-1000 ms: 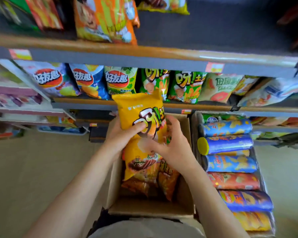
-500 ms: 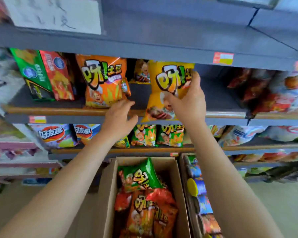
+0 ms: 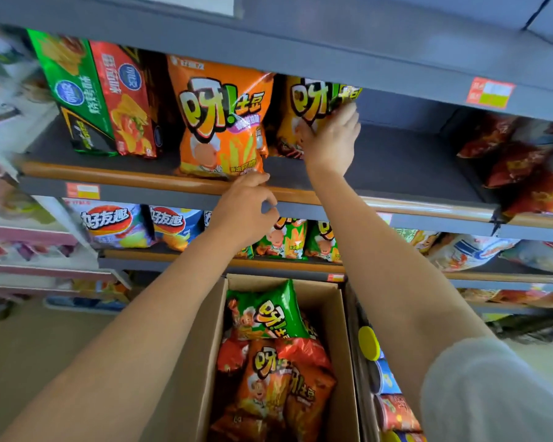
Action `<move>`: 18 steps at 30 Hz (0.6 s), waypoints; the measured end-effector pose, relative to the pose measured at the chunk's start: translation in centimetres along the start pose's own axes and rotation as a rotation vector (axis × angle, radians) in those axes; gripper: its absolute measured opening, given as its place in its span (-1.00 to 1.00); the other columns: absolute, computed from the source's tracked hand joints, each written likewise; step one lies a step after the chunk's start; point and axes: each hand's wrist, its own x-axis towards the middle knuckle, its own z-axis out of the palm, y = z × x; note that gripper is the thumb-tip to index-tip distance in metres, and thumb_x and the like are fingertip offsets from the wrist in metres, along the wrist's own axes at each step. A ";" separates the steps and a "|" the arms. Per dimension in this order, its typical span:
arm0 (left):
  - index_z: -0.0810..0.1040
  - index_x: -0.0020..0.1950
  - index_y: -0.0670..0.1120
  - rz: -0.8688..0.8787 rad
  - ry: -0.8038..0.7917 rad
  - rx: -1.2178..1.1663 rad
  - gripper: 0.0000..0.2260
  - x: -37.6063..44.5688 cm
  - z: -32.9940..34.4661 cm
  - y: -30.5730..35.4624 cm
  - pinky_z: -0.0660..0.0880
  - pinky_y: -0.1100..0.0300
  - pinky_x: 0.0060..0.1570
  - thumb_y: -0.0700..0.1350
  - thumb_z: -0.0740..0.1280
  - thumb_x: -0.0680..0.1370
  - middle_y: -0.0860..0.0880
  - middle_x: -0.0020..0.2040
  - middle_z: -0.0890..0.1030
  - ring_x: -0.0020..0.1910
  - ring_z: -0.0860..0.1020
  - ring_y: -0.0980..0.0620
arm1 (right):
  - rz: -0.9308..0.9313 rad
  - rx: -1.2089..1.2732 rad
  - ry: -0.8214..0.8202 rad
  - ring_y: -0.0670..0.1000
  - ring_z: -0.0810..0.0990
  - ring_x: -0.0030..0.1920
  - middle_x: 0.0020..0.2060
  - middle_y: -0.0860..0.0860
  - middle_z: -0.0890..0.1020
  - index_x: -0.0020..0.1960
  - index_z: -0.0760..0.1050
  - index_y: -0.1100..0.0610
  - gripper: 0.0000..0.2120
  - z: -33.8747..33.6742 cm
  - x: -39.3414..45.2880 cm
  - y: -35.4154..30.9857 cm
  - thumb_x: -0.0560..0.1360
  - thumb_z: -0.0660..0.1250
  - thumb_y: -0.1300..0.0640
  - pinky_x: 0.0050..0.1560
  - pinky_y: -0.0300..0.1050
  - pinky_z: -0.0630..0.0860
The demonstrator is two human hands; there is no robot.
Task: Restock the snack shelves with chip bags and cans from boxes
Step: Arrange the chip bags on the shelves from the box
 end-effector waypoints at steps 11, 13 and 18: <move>0.66 0.15 -0.06 0.106 0.130 0.020 -0.81 -1.7 1.3 0.1 0.25 -0.03 0.44 -0.12 0.34 0.57 -0.09 0.49 0.41 0.50 0.30 -0.11 | -0.193 0.353 0.082 0.07 0.46 0.18 0.14 0.10 0.47 0.27 0.42 0.26 -0.55 -5.5 -8.3 3.4 0.52 0.42 0.03 0.00 -0.12 0.45; 0.67 0.02 -0.13 0.175 0.363 -0.043 -0.81 -4.2 3.0 -0.6 0.42 0.02 0.22 -0.13 0.28 0.55 -0.10 0.21 0.59 0.24 0.50 -0.10 | -0.222 0.406 0.057 0.04 0.51 0.03 0.01 0.04 0.51 0.15 0.46 0.25 -0.77 -6.8 -13.4 5.7 0.57 0.31 0.14 -0.06 -0.15 0.45; 0.59 -0.01 0.21 -0.243 -0.077 -0.002 -0.83 -11.4 12.7 -7.8 0.56 0.06 -0.09 0.04 0.21 0.54 0.12 -0.08 0.65 -0.09 0.61 0.06 | 0.314 0.174 -0.602 0.03 0.57 -0.06 -0.09 0.03 0.62 0.06 0.52 0.16 -0.89 -2.9 -25.1 16.3 0.57 0.31 0.14 -0.12 -0.15 0.37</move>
